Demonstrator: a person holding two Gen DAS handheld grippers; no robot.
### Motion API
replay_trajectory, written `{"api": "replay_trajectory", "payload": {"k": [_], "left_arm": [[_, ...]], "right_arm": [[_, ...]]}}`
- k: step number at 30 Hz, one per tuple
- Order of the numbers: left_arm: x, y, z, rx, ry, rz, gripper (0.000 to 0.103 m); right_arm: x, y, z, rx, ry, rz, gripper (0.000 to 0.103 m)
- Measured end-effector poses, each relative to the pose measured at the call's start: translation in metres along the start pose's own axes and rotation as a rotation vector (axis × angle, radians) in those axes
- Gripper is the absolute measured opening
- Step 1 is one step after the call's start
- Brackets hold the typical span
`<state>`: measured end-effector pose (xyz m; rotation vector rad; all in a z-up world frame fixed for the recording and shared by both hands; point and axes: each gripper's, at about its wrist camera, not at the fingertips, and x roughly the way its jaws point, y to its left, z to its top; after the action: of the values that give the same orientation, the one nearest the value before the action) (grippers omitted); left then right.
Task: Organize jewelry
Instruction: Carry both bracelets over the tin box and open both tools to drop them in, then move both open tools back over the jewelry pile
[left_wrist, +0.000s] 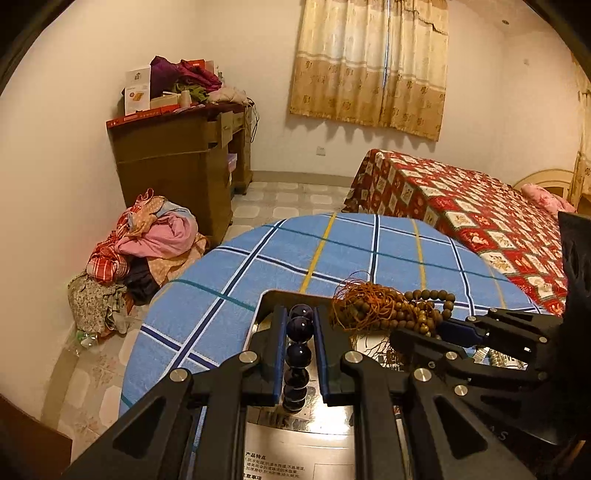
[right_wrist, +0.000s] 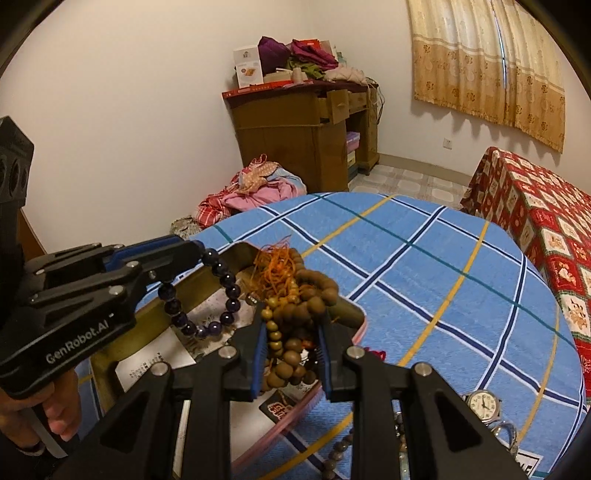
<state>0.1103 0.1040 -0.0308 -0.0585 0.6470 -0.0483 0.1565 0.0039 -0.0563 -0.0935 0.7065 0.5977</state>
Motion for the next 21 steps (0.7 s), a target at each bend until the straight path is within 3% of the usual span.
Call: {"api": "replay_trajectory", "payload": {"k": [5, 7, 9, 11, 12, 21], "left_arm": [[0.006, -0.005, -0.001, 0.045, 0.027, 0.042, 0.015], [0.004, -0.007, -0.001, 0.054, 0.020, 0.044, 0.016], [-0.001, -0.007, -0.001, 0.060, 0.009, 0.052, 0.028], [-0.006, -0.005, -0.002, 0.052, -0.013, 0.091, 0.065], [-0.009, -0.003, -0.003, 0.043, -0.030, 0.107, 0.071], [-0.011, -0.004, -0.023, 0.005, -0.002, 0.126, 0.073]], "right_arm": [[0.007, 0.000, 0.000, 0.007, 0.014, -0.013, 0.028], [0.007, -0.001, 0.000, 0.014, 0.016, -0.016, 0.037], [0.001, -0.001, -0.001, 0.012, -0.001, -0.028, 0.052], [-0.004, -0.004, -0.003, 0.019, -0.008, -0.040, 0.055], [-0.007, -0.006, -0.004, 0.032, -0.010, -0.043, 0.056], [-0.043, -0.026, -0.024, 0.078, -0.028, -0.084, 0.062]]}}
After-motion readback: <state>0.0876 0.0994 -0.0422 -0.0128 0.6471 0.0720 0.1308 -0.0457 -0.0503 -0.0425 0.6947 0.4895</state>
